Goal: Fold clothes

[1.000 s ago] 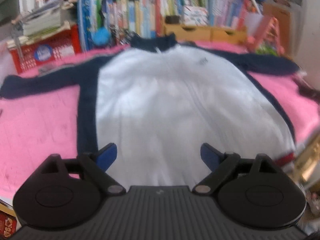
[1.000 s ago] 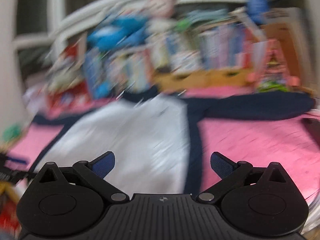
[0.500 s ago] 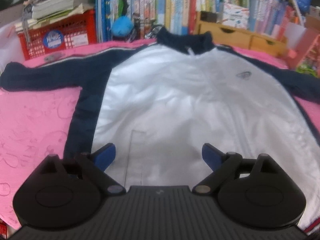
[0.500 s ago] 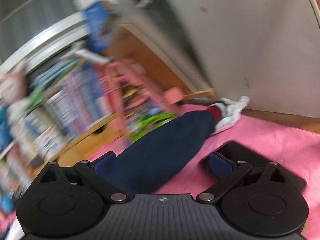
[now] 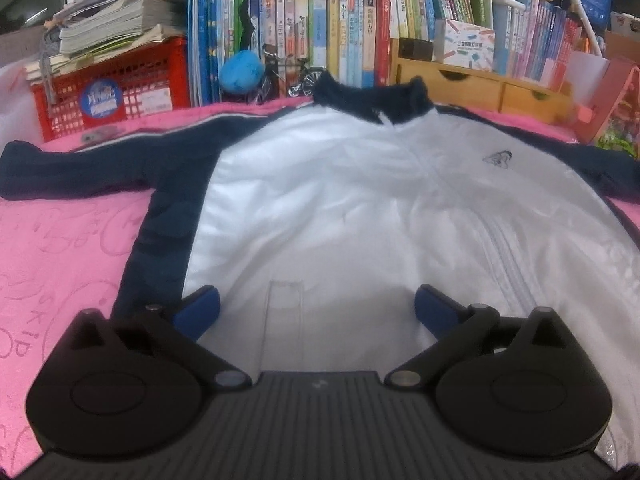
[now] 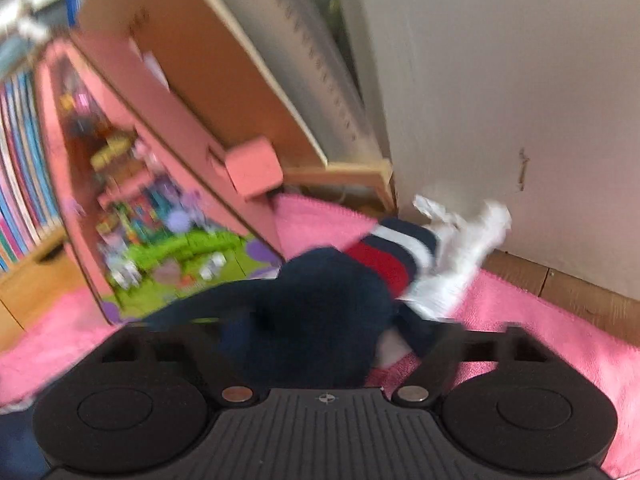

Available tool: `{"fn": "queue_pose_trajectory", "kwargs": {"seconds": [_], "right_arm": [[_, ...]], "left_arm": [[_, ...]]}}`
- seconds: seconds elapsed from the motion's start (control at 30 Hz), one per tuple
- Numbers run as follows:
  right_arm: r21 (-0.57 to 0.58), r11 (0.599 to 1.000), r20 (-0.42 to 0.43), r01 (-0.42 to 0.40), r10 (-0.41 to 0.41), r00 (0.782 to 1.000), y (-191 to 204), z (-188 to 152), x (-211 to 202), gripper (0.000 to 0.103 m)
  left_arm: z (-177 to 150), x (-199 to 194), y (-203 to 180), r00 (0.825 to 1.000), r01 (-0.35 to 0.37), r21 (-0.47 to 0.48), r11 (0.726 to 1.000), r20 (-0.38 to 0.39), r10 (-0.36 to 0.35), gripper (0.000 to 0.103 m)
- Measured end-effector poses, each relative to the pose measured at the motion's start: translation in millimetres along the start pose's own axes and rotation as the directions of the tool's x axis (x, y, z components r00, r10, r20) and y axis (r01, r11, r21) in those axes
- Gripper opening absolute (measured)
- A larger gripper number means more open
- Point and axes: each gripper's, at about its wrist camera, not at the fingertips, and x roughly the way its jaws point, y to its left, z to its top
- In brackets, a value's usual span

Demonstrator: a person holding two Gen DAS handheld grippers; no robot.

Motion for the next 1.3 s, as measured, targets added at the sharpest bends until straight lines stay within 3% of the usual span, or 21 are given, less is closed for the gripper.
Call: {"fn": "queue_pose_trajectory", "kwargs": {"seconds": [0.07, 0.2, 0.27, 0.3, 0.37, 0.43, 0.5, 0.57, 0.6, 0.67, 0.77, 0.83, 0.87, 0.9, 1.03, 1.1, 1.2, 1.3], "right_arm": [[-0.011, 1.0, -0.01, -0.012, 0.011, 1.0, 7.2, 1.7, -3.2, 0.022], [-0.08, 0.986, 0.081, -0.143, 0.149, 0.986, 44.8, -1.1, -52.2, 0.012], [-0.139, 0.955, 0.118, -0.261, 0.278, 0.953, 78.3, -7.1, -86.8, 0.008], [-0.175, 0.927, 0.127, -0.333, 0.357, 0.926, 99.0, -12.3, -105.8, 0.008], [-0.282, 0.833, 0.114, -0.476, 0.521, 0.846, 149.5, -31.3, -145.6, 0.008], [-0.397, 0.691, 0.036, -0.604, 0.669, 0.742, 207.0, -61.0, -183.5, 0.008], [-0.469, 0.569, -0.061, -0.675, 0.742, 0.668, 254.7, -94.9, -207.6, 0.011], [-0.505, 0.509, -0.113, -0.697, 0.761, 0.638, 282.3, -125.9, -219.2, 0.023], [-0.503, 0.507, -0.127, -0.7, 0.758, 0.64, 286.4, -136.1, -217.8, 0.028], [-0.466, 0.557, -0.129, -0.687, 0.726, 0.676, 279.4, -143.9, -203.2, 0.052], [-0.362, 0.736, -0.061, -0.572, 0.593, 0.803, 233.4, -129.3, -160.1, 0.058], [-0.245, 0.879, 0.012, -0.41, 0.426, 0.905, 181.1, -111.9, -129.3, 0.058], [-0.175, 0.929, 0.038, -0.328, 0.339, 0.94, 153.1, -103.8, -115.8, 0.059], [-0.101, 0.957, 0.048, -0.272, 0.278, 0.959, 126.0, -97.8, -106.4, 0.059], [0.139, 0.983, 0.05, -0.123, 0.117, 0.992, 32.4, -84.2, -75.8, 0.063], [0.18, 0.976, 0.062, -0.12, 0.11, 0.992, 8.9, -79.4, -65.2, 0.064], [0.166, 0.979, 0.074, -0.121, 0.11, 0.991, 12.2, -68.1, -49.2, 0.071], [0.118, 0.992, 0.065, -0.044, 0.036, 0.997, 19.2, -53.9, -29.9, 0.076]], "left_arm": [[-0.1, 0.6, 0.6, 1.0, 0.006, 0.001, 1.0, 0.003, -0.006, 0.103], [-1.0, 0.4, 2.2, 1.0, 0.017, -0.002, 1.0, 0.009, -0.017, 0.103], [-1.2, 0.8, 2.9, 1.0, 0.024, -0.002, 1.0, 0.012, -0.024, 0.103], [-1.6, 0.6, 3.3, 0.999, 0.03, -0.003, 1.0, 0.015, -0.03, 0.103], [-2.4, 0.1, 4.6, 0.999, 0.043, -0.009, 0.999, 0.021, -0.043, 0.103], [-3.6, -0.7, 6.8, 0.998, 0.059, -0.019, 0.998, 0.029, -0.059, 0.103], [-4.9, -2.0, 9.4, 0.996, 0.076, -0.035, 0.997, 0.04, -0.074, 0.103], [-6.4, -3.1, 12.9, 0.995, 0.093, -0.054, 0.994, 0.052, -0.09, 0.103], [-7.2, -3.8, 14.5, 0.993, 0.103, -0.063, 0.993, 0.058, -0.099, 0.103], [-8.0, -4.6, 17.3, 0.991, 0.119, -0.078, 0.99, 0.068, -0.114, 0.103], [-8.6, -4.7, 18.8, 0.989, 0.134, -0.087, 0.987, 0.074, -0.127, 0.103], [-8.6, -4.6, 17.8, 0.989, 0.135, -0.086, 0.987, 0.074, -0.129, 0.103], [-8.6, -4.5, 17.1, 0.989, 0.135, -0.085, 0.987, 0.074, -0.129, 0.103], [-8.5, -4.2, 17.0, 0.989, 0.135, -0.084, 0.987, 0.074, -0.129, 0.103], [-8.6, -3.3, 14.8, 0.989, 0.138, -0.072, 0.988, 0.069, -0.133, 0.103], [-8.8, -3.2, 14.3, 0.989, 0.135, -0.068, 0.989, 0.067, -0.13, 0.103], [-8.9, -2.9, 13.1, 0.99, 0.129, -0.061, 0.99, 0.064, -0.125, 0.103], [-8.4, -1.8, 10.3, 0.992, 0.116, -0.046, 0.992, 0.056, -0.114, 0.103]]}}
